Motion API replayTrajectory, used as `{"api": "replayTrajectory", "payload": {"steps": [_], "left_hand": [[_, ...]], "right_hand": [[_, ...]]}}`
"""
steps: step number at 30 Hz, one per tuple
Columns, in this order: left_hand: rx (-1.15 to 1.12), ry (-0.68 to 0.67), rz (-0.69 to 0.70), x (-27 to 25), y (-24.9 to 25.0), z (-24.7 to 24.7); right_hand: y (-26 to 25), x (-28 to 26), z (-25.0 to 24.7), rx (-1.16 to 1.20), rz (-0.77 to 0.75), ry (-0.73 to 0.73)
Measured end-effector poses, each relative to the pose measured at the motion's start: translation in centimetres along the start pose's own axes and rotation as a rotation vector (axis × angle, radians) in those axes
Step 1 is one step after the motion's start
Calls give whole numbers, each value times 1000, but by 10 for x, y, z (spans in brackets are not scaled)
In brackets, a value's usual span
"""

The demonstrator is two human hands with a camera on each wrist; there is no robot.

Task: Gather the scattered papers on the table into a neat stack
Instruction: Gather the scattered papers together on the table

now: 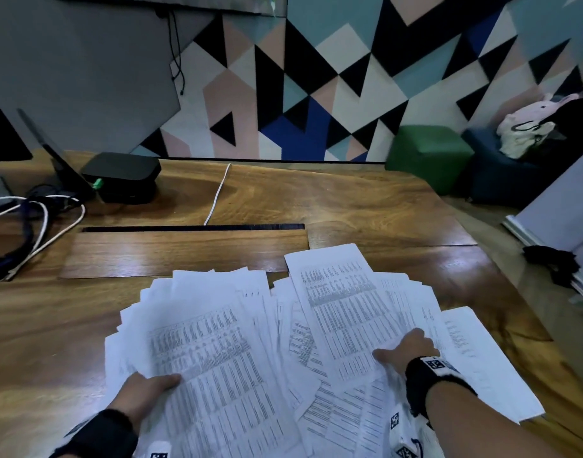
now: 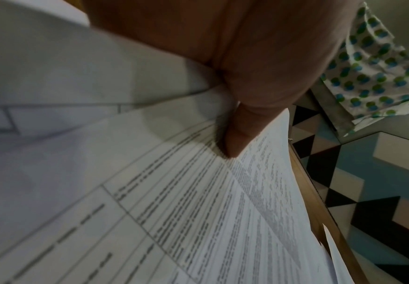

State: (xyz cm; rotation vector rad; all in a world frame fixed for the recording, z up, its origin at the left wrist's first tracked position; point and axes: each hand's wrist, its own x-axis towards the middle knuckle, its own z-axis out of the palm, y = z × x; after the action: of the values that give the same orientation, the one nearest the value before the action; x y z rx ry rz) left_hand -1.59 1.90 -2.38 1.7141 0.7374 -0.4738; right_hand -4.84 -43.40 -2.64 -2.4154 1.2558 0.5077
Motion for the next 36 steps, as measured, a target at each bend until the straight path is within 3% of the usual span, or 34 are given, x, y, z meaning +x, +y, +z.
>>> {"api": "replayTrajectory", "payload": {"steps": [5,10,16,18,21,23,27,30,36], "left_hand": [[8,49,-18,1,-5,3],[2,39,3,-4,-5,4],[-2,47,-1,-8,-6,4],[28,48,10,-8,-4,5],[33,30,10,-13,0,8],[21,19,9,-13,0,10],[22,22,56,-18,1,13],[14,11,55,-18,2,13],[51,18,62,-21,2,11]], "right_hand": [[1,0,-2,14,-74,-47],[21,-22,-11,405,-100,-182],[53,-76,-14,143,-22,-447],[55,-79,-8,90,-18,-373],[43,-75,7,133,27,-126],[28,-75,18,123,59,-59],[-1,-76,34,37,136,-41],[-11,-70,38,116,155,-92],[-18,-67,47,285,39,-183]]}}
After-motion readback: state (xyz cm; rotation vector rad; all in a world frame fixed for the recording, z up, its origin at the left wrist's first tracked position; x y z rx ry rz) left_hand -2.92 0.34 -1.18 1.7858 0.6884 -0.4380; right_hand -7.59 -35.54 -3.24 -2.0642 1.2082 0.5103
